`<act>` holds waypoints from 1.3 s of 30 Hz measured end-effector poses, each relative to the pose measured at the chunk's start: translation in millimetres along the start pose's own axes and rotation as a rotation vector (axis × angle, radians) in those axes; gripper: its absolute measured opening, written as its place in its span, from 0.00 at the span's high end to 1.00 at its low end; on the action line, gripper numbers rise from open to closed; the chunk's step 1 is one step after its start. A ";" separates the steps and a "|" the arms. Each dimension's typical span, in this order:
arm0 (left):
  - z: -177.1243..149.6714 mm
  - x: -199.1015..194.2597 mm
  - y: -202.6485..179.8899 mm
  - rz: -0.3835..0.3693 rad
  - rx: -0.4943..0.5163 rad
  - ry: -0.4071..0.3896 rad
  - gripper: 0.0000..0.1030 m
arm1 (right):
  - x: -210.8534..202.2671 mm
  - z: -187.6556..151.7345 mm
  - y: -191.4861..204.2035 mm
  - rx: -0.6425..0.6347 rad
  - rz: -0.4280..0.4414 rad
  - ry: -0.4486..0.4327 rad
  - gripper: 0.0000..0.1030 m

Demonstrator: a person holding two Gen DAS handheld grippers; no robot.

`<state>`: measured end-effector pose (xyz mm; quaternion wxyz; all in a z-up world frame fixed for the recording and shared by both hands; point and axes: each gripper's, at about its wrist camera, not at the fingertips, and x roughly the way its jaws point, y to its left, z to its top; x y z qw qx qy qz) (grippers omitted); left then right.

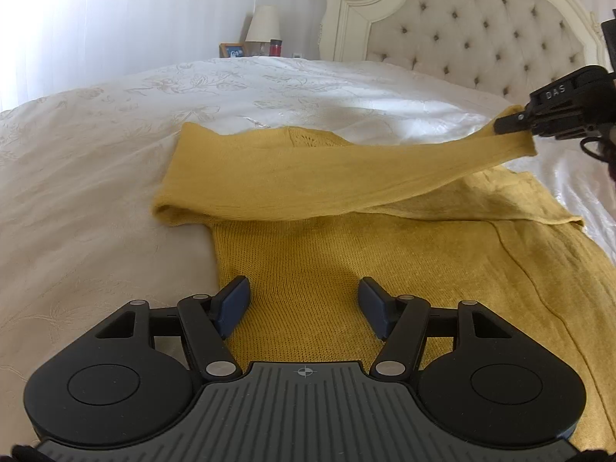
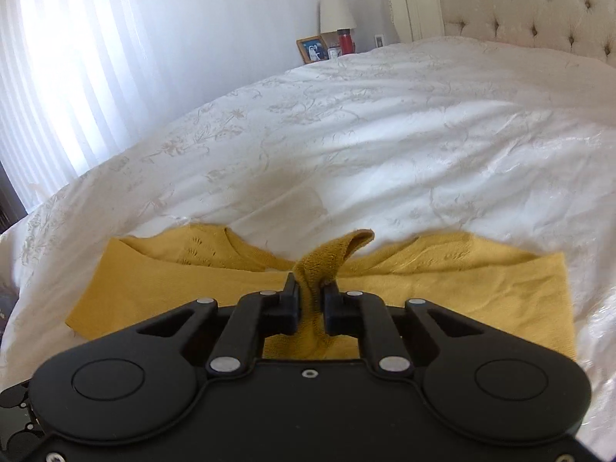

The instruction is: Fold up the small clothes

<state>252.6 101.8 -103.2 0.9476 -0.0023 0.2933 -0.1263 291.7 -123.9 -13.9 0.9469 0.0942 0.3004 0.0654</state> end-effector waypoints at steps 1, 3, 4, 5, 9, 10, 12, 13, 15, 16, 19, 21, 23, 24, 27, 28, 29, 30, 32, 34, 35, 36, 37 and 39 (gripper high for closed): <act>0.2 0.1 -0.1 0.001 0.001 0.000 0.41 | -6.8 4.9 -5.7 0.000 -0.029 -0.005 0.82; 0.5 0.8 -0.5 0.004 0.006 0.001 0.40 | -14.3 11.1 -20.7 0.013 -0.097 -0.005 0.82; 0.3 0.7 -0.8 0.005 0.008 0.002 0.40 | -14.3 12.2 -28.6 0.022 -0.131 0.001 0.82; 0.5 0.7 -1.0 0.006 0.008 0.002 0.40 | -11.9 12.2 -36.2 0.030 -0.158 0.016 0.82; 0.9 0.4 -1.1 0.005 0.007 0.003 0.40 | 13.3 -1.7 -58.2 0.028 -0.239 0.101 0.82; 0.9 0.3 -1.1 0.005 0.007 0.003 0.40 | 20.4 -6.5 -60.9 0.021 -0.261 0.123 0.82; 0.9 0.3 -1.3 0.005 0.007 0.003 0.40 | 33.0 -15.1 -65.1 0.016 -0.285 0.155 0.81; 0.9 0.3 -1.3 0.005 0.007 0.003 0.40 | 36.8 -18.5 -67.4 0.016 -0.290 0.161 0.81; 0.9 0.3 -1.6 0.006 0.008 0.003 0.40 | 35.7 -24.4 -72.2 0.017 -0.313 0.149 0.72; 0.9 0.3 -1.6 0.006 0.008 0.003 0.40 | 35.0 -26.0 -73.7 0.016 -0.323 0.141 0.66; 1.0 0.3 -1.1 0.008 0.011 0.003 0.40 | 31.0 -28.7 -78.6 0.017 -0.338 0.124 0.53; 0.9 0.4 -1.7 0.009 0.013 0.003 0.40 | 27.5 -29.6 -81.2 0.010 -0.345 0.119 0.51; 0.5 0.4 -2.1 0.010 0.015 0.003 0.40 | 22.1 -30.2 -84.3 0.017 -0.358 0.111 0.50; 0.5 0.3 -2.1 0.011 0.015 0.004 0.40 | 18.6 -30.0 -86.3 0.030 -0.364 0.103 0.50; 0.5 0.5 -3.4 0.013 0.018 0.004 0.40 | 4.0 -29.3 -92.7 0.089 -0.382 0.058 0.49; 0.5 0.6 -3.3 0.014 0.019 0.004 0.40 | -1.5 -29.4 -95.4 0.112 -0.382 0.040 0.48; 0.5 0.6 -3.7 0.014 0.020 0.004 0.40 | -7.6 -30.1 -98.7 0.137 -0.379 0.020 0.48; 0.5 0.5 -4.1 0.015 0.021 0.004 0.40 | -12.9 -31.3 -101.4 0.157 -0.374 0.006 0.48; 0.2 0.5 -3.8 0.016 0.023 0.003 0.40 | -21.4 -35.0 -106.4 0.180 -0.363 -0.011 0.48; 0.2 0.4 -3.8 0.017 0.025 0.003 0.39 | -23.5 -39.6 -107.8 0.153 -0.368 0.007 0.48; 0.3 0.6 -3.7 0.017 0.026 0.003 0.39 | -22.9 -42.6 -106.8 0.122 -0.382 0.024 0.48; 0.3 0.6 -3.9 0.018 0.027 0.003 0.39 | -22.1 -45.7 -105.0 0.090 -0.393 0.037 0.48; 0.3 0.5 -3.9 0.019 0.028 0.004 0.39 | -21.1 -48.4 -102.3 0.058 -0.396 0.048 0.48; 0.5 0.5 -5.2 0.021 0.030 0.004 0.39 | -20.1 -52.0 -94.0 0.006 -0.396 0.044 0.48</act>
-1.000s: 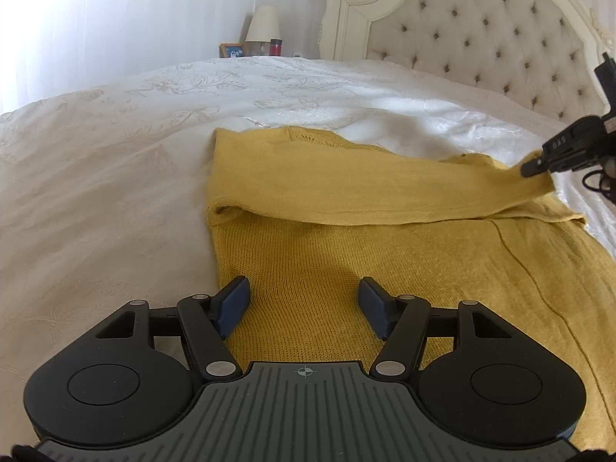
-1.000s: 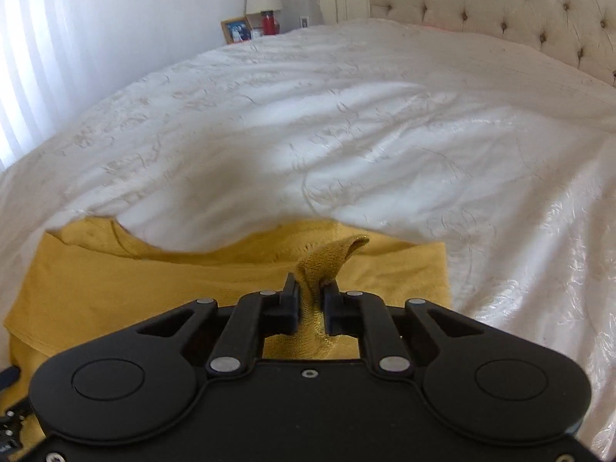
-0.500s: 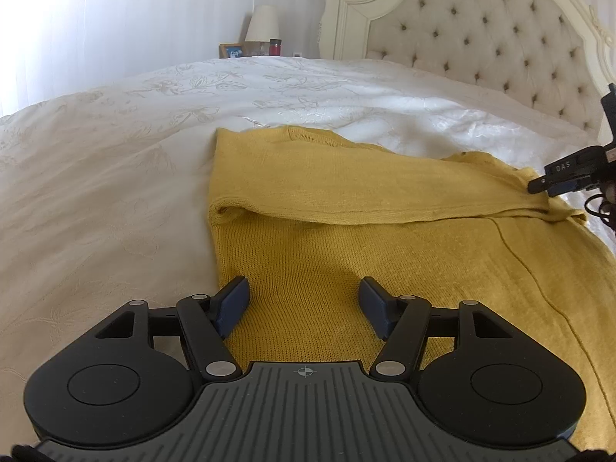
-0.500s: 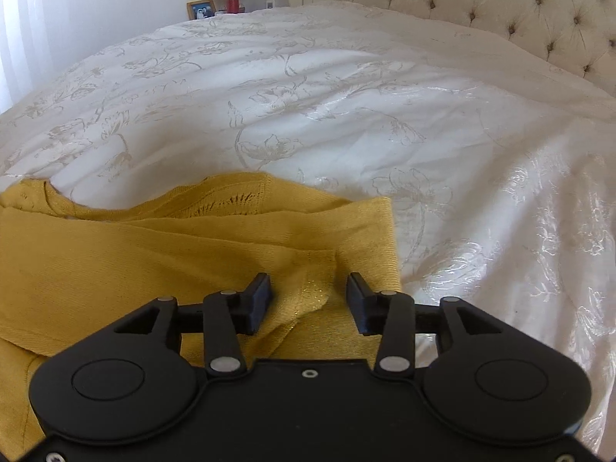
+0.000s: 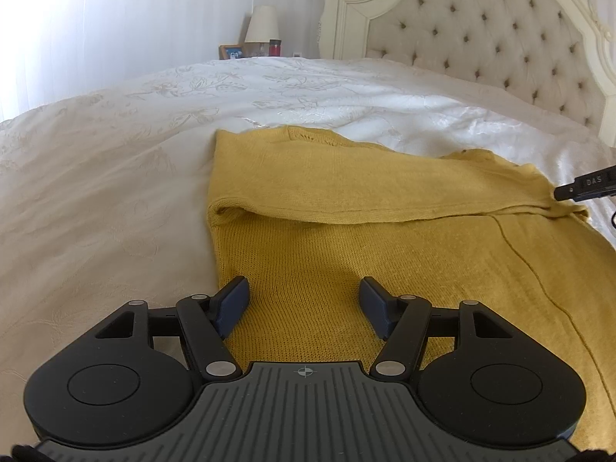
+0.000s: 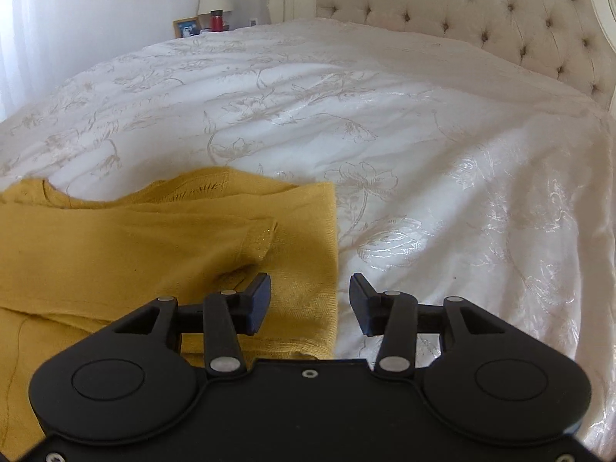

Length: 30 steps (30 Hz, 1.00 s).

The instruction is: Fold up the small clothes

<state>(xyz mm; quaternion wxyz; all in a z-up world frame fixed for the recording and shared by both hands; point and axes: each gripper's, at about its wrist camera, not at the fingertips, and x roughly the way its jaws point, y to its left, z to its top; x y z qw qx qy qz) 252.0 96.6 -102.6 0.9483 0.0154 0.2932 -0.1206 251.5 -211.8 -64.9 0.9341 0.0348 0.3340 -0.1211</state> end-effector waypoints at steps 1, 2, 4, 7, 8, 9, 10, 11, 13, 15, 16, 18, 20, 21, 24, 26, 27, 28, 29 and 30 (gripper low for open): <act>0.1 0.1 0.1 0.001 0.002 0.000 0.39 | -0.8 -0.7 4.5 -0.017 0.005 -0.009 0.48; 0.0 0.1 0.1 0.001 0.003 0.000 0.39 | -0.5 -0.2 9.6 -0.033 0.015 -0.014 0.48; -0.1 -0.2 0.5 0.002 0.004 0.000 0.39 | 1.9 0.9 19.4 -0.053 0.043 -0.019 0.48; -0.1 -0.2 0.4 0.002 0.004 0.000 0.39 | 8.4 3.1 30.3 -0.064 0.071 -0.015 0.48; -0.1 -0.3 0.4 0.002 0.004 0.000 0.39 | 10.3 3.5 32.4 -0.060 0.080 -0.014 0.48; 0.0 -0.2 0.3 0.002 0.004 0.000 0.39 | 11.8 3.5 32.7 -0.050 0.092 -0.015 0.48; 0.0 -0.2 0.2 0.002 0.004 0.000 0.39 | 13.1 4.0 32.3 -0.038 0.104 -0.014 0.48; 0.0 -0.2 0.2 0.002 0.004 0.000 0.39 | 14.6 4.4 31.3 -0.024 0.114 -0.011 0.48; 0.0 -0.2 0.2 0.002 0.004 0.000 0.39 | 17.1 3.7 27.8 0.014 0.142 0.001 0.48; 0.0 -0.1 0.1 0.002 0.004 0.000 0.39 | 18.7 3.7 22.8 0.055 0.176 0.003 0.57; 0.0 -0.1 0.1 0.002 0.004 0.000 0.39 | 19.8 3.6 21.0 0.071 0.200 0.008 0.78; 0.0 -0.1 0.1 0.002 0.003 0.000 0.39 | 19.1 2.6 20.5 0.085 0.226 0.010 0.84; -0.1 0.0 0.0 0.002 0.003 0.000 0.39 | 14.2 2.2 21.1 0.087 0.227 0.000 0.91; -0.1 0.0 -0.1 0.002 0.004 0.000 0.39 | 10.4 2.1 19.3 0.096 0.219 -0.004 0.91; -0.2 0.1 -0.2 0.003 0.004 0.000 0.39 | -3.5 -0.5 7.4 0.134 0.182 -0.012 0.91; -0.2 0.1 -0.3 0.003 0.004 0.000 0.39 | -9.8 -4.6 -3.9 0.162 0.158 -0.003 0.91; -0.2 0.2 -0.3 0.003 0.004 0.000 0.39 | -11.2 -6.9 -8.9 0.174 0.151 0.007 0.91; -0.2 0.2 -0.3 0.003 0.004 0.000 0.39 | -11.9 -9.3 -13.0 0.181 0.140 0.017 0.91; -0.3 0.3 -0.4 0.003 0.005 0.000 0.39 | -12.5 -11.7 -15.7 0.181 0.123 0.024 0.91; -0.2 0.2 -0.4 0.004 0.006 0.001 0.39 | -13.2 -14.1 -17.6 0.180 0.110 0.027 0.90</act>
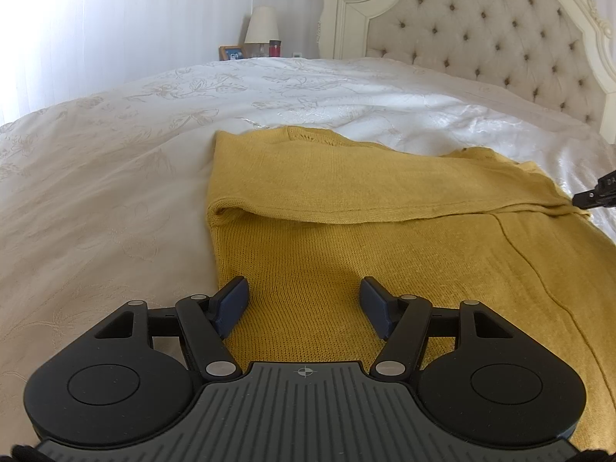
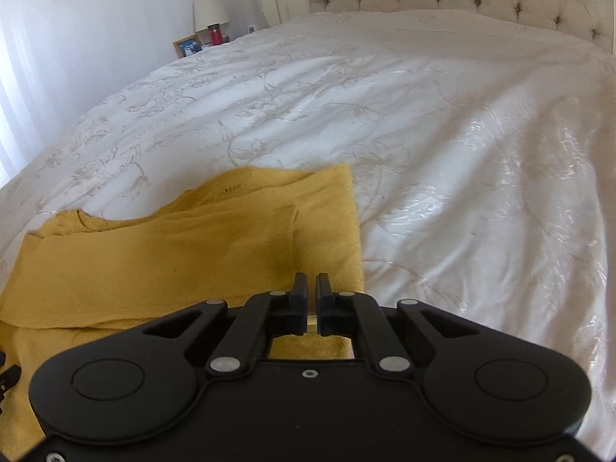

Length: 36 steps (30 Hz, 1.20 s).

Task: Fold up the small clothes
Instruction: 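Release the sleeve with the right tool and withdraw both tools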

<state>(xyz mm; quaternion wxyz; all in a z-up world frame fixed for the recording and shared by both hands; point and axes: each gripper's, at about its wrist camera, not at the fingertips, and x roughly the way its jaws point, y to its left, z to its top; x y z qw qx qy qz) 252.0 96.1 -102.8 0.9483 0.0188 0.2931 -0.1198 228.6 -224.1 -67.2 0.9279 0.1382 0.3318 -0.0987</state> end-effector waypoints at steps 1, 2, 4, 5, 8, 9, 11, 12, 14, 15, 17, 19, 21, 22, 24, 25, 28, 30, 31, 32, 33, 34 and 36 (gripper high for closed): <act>0.0 0.0 -0.1 0.000 0.000 0.000 0.39 | -1.2 -1.6 -2.8 0.006 -0.007 -0.003 0.84; 0.2 0.1 0.2 0.000 0.002 0.001 0.39 | -3.0 -3.1 -5.2 0.023 -0.008 -0.009 0.81; 1.1 0.6 0.5 -0.001 0.006 0.004 0.37 | -7.7 -5.5 -9.3 0.055 0.010 -0.016 0.80; 1.6 0.9 0.5 -0.006 0.010 0.006 0.33 | -10.8 -7.2 -9.8 0.060 0.012 -0.020 0.67; 3.1 3.2 -1.5 -0.033 0.037 0.022 0.19 | -20.9 -13.8 -8.8 0.054 0.028 -0.018 0.31; 3.6 4.3 -3.8 -0.040 0.056 0.031 0.17 | -24.8 -16.6 -8.2 0.050 0.038 -0.014 0.30; 3.7 5.2 -9.3 -0.035 0.094 0.045 0.11 | -33.3 -23.0 -6.4 0.033 0.039 -0.001 0.27; 3.9 4.8 -11.3 -0.025 0.110 0.049 0.11 | -37.2 -26.1 -5.5 0.023 0.036 0.008 0.24; 3.0 3.7 -15.6 -0.012 0.138 0.058 0.09 | -46.3 -32.9 -4.6 0.017 0.049 0.022 0.16; 3.5 3.2 -15.9 -0.010 0.145 0.063 0.09 | -51.2 -36.4 -4.5 0.018 0.058 0.027 0.15; 5.4 2.1 -15.0 -0.013 0.142 0.080 0.09 | -60.9 -42.5 -4.3 0.016 0.071 0.041 0.09; 8.9 -0.4 -14.8 -0.009 0.131 0.111 0.09 | -71.2 -48.4 -3.4 0.008 0.088 0.059 0.07; 12.2 -5.9 -17.4 0.007 0.126 0.148 0.09 | -81.5 -53.4 -2.8 -0.002 0.100 0.078 0.06; 14.0 -11.9 -20.6 0.022 0.134 0.164 0.10 | -86.8 -55.8 -2.9 -0.008 0.105 0.087 0.05; 15.2 -25.3 -26.5 0.050 0.156 0.178 0.10 | -97.0 -59.6 -3.7 -0.018 0.114 0.101 0.02; 14.5 -33.2 -28.7 0.057 0.169 0.176 0.10 | -102.3 -61.4 -5.1 -0.020 0.120 0.110 0.02; 9.7 -61.8 -33.7 0.049 0.191 0.168 0.10 | -116.4 -67.8 -10.6 -0.003 0.134 0.149 0.01; 4.6 -78.4 -33.7 0.049 0.182 0.189 0.10 | -124.1 -70.4 -16.6 0.035 0.151 0.182 0.01; 2.0 -84.8 -32.6 0.051 0.172 0.204 0.10 | -127.7 -71.1 -19.7 0.058 0.161 0.197 0.01; -1.6 -93.9 -30.2 0.047 0.153 0.217 0.10 | -131.0 -71.5 -22.4 0.077 0.170 0.211 0.01; -5.1 -101.1 -27.7 0.042 0.134 0.226 0.10 | -134.6 -71.8 -25.0 0.090 0.178 0.226 0.01; -8.5 -108.5 -24.9 0.039 0.110 0.240 0.10 | -137.4 -72.0 -26.5 0.096 0.184 0.243 0.01; -14.4 -119.2 -19.5 0.033 0.066 0.274 0.10 | -143.5 -74.4 -27.6 0.088 0.196 0.284 0.01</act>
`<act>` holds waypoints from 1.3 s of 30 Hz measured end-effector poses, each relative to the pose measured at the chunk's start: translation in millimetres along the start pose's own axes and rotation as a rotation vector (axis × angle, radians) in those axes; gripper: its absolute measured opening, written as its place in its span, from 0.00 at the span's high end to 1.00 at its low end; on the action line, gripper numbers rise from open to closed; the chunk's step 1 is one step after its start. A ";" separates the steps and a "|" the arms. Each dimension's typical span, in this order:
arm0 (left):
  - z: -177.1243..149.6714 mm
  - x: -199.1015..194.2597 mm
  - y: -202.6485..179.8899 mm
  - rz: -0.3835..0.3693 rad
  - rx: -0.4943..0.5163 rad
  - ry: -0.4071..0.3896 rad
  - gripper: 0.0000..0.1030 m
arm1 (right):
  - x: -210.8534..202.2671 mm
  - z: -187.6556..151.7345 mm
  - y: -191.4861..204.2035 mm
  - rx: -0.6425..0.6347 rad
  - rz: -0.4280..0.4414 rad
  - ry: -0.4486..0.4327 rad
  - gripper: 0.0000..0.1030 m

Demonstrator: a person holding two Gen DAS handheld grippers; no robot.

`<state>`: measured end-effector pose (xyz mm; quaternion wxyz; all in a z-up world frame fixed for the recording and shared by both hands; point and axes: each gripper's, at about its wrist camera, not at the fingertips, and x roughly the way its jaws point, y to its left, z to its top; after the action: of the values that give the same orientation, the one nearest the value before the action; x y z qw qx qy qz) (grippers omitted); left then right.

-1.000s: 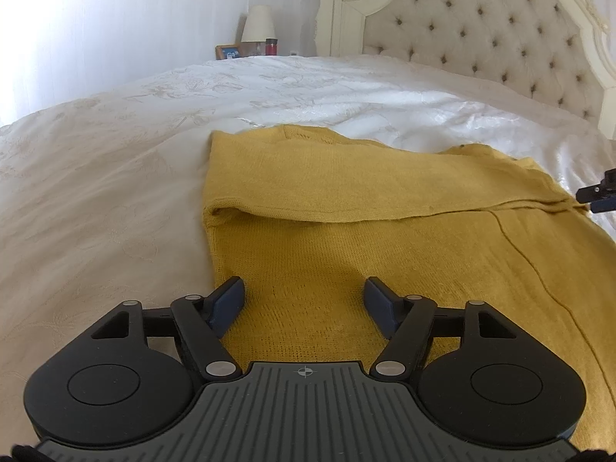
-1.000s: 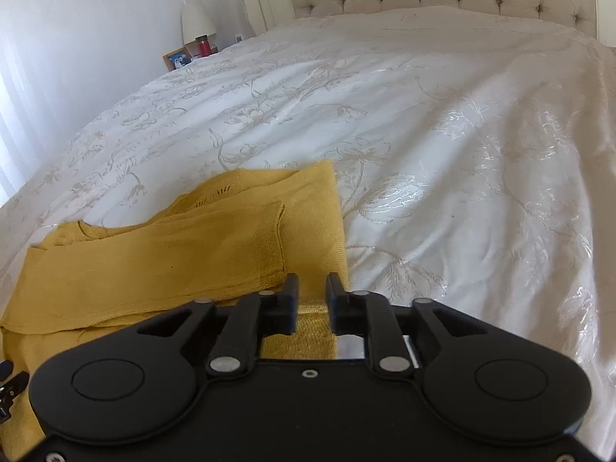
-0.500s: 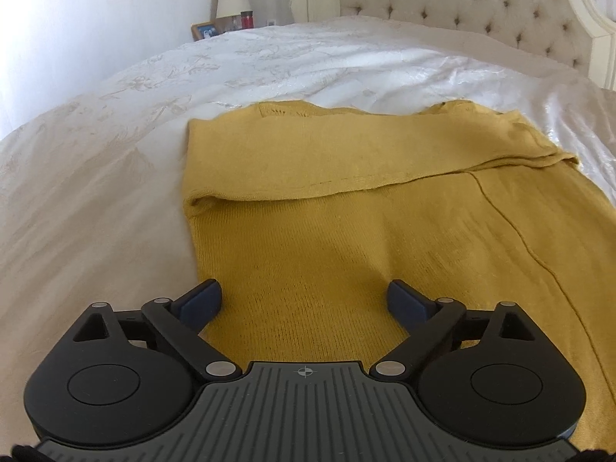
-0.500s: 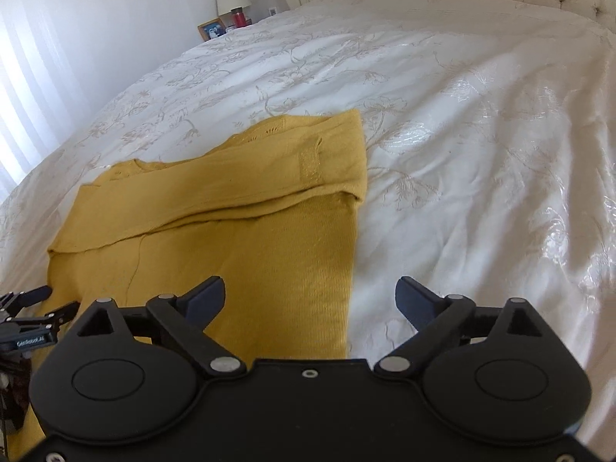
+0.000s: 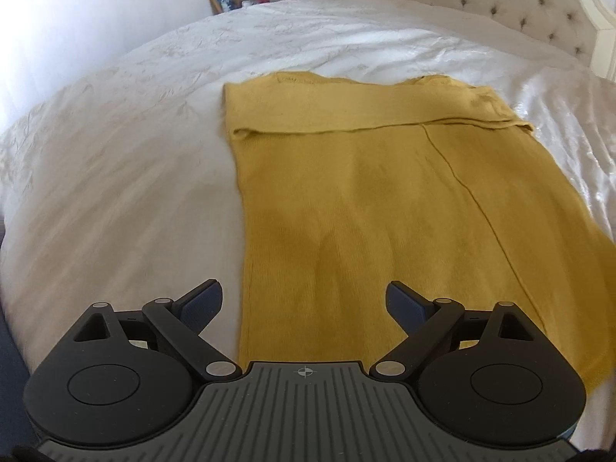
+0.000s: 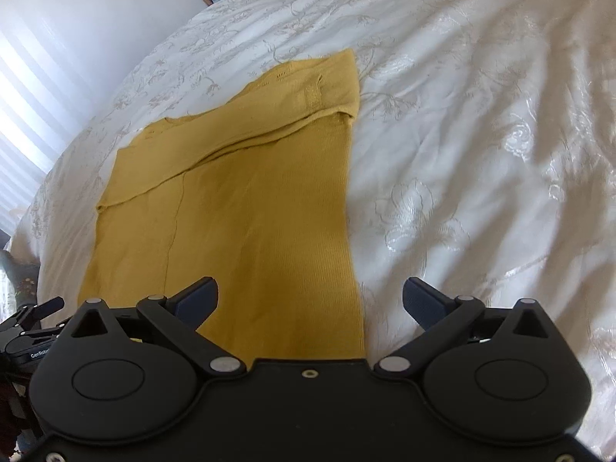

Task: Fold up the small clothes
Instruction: 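Release the sleeve with the right tool and withdraw both tools, then grasp the sweater hem with the left tool while the right tool grasps the hem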

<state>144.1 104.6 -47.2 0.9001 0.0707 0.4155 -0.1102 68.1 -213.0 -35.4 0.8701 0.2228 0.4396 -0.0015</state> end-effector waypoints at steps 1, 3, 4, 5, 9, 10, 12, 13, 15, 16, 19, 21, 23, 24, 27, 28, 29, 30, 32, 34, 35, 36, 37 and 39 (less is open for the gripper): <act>-4.8 -3.9 2.9 -0.010 -0.021 0.017 0.10 | -1.9 -2.0 0.1 -0.007 0.002 0.022 0.01; -13.2 -10.5 7.8 -0.026 -0.055 0.039 0.10 | -4.3 -5.0 0.7 -0.016 0.000 0.073 0.01; -16.9 -12.9 9.4 -0.026 -0.066 0.054 0.10 | -5.1 -6.5 0.8 -0.019 0.001 0.100 0.01; -20.1 -14.8 10.7 -0.024 -0.071 0.068 0.10 | -5.2 -7.9 1.1 -0.024 0.004 0.128 0.01; -30.7 -19.8 12.5 -0.022 -0.064 0.102 0.10 | 2.2 -15.8 0.6 -0.059 -0.024 0.267 0.01; -33.4 -19.9 13.3 -0.021 -0.065 0.117 0.10 | 4.3 -18.6 -0.1 -0.068 -0.034 0.289 0.01; -39.0 -19.0 14.9 -0.024 -0.076 0.145 0.11 | 7.1 -21.5 -2.3 -0.062 -0.028 0.313 0.01; -42.3 -18.4 16.5 -0.031 -0.086 0.159 0.11 | 8.3 -21.7 -2.4 -0.060 -0.025 0.321 0.01; -48.6 -16.5 18.3 -0.047 -0.103 0.186 0.11 | 12.6 -22.0 -0.7 -0.070 -0.021 0.354 0.01; -51.7 -14.4 18.9 -0.054 -0.108 0.200 0.11 | 15.4 -23.3 0.8 -0.079 -0.022 0.371 0.01; -60.0 -8.0 18.6 -0.059 -0.105 0.217 0.10 | 25.5 -26.4 5.7 -0.108 -0.019 0.427 0.01; -61.0 -5.2 18.1 -0.058 -0.104 0.218 0.10 | 31.1 -26.8 4.4 -0.095 -0.015 0.448 0.01; -60.0 -2.6 18.7 -0.060 -0.108 0.220 0.10 | 36.8 -27.4 3.1 -0.075 -0.003 0.471 0.01; -59.9 -1.8 19.2 -0.062 -0.110 0.220 0.10 | 37.5 -27.8 2.3 -0.060 0.006 0.479 0.01; -60.1 -2.3 20.2 -0.071 -0.109 0.218 0.10 | 38.6 -25.3 -4.1 -0.013 0.033 0.492 0.01; -60.1 -3.1 20.6 -0.074 -0.108 0.217 0.11 | 38.7 -24.9 -6.0 0.001 0.041 0.496 0.01; -60.3 -4.3 21.5 -0.077 -0.106 0.214 0.15 | 39.0 -23.9 -7.8 0.014 0.049 0.500 0.01; -61.0 -6.5 22.5 -0.080 -0.103 0.208 0.18 | 38.5 -22.2 -11.6 0.025 0.057 0.504 0.01; -60.3 -10.9 23.3 -0.094 -0.101 0.191 0.43 | 37.0 -20.9 -15.5 0.032 0.073 0.517 0.01; -60.2 -14.7 25.2 -0.130 -0.115 0.189 0.59 | 37.2 -21.4 -14.6 0.021 0.085 0.529 0.10; -59.7 -15.3 25.3 -0.140 -0.123 0.189 0.65 | 37.2 -22.3 -13.5 0.007 0.085 0.537 0.23; -59.0 -15.7 24.7 -0.141 -0.124 0.188 0.68 | 37.1 -23.5 -10.1 -0.014 0.078 0.544 0.31; -58.8 -16.3 24.7 -0.139 -0.124 0.183 0.75 | 36.7 -25.2 -6.9 -0.042 0.061 0.548 0.46; -58.2 -19.0 26.1 -0.145 -0.141 0.161 0.87 | 34.9 -27.9 0.5 -0.098 0.035 0.547 0.75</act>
<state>96.2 145.2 -69.3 0.8563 -0.0144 0.4971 -0.1393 68.3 -194.9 -76.3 0.7285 0.1803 0.6540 0.0950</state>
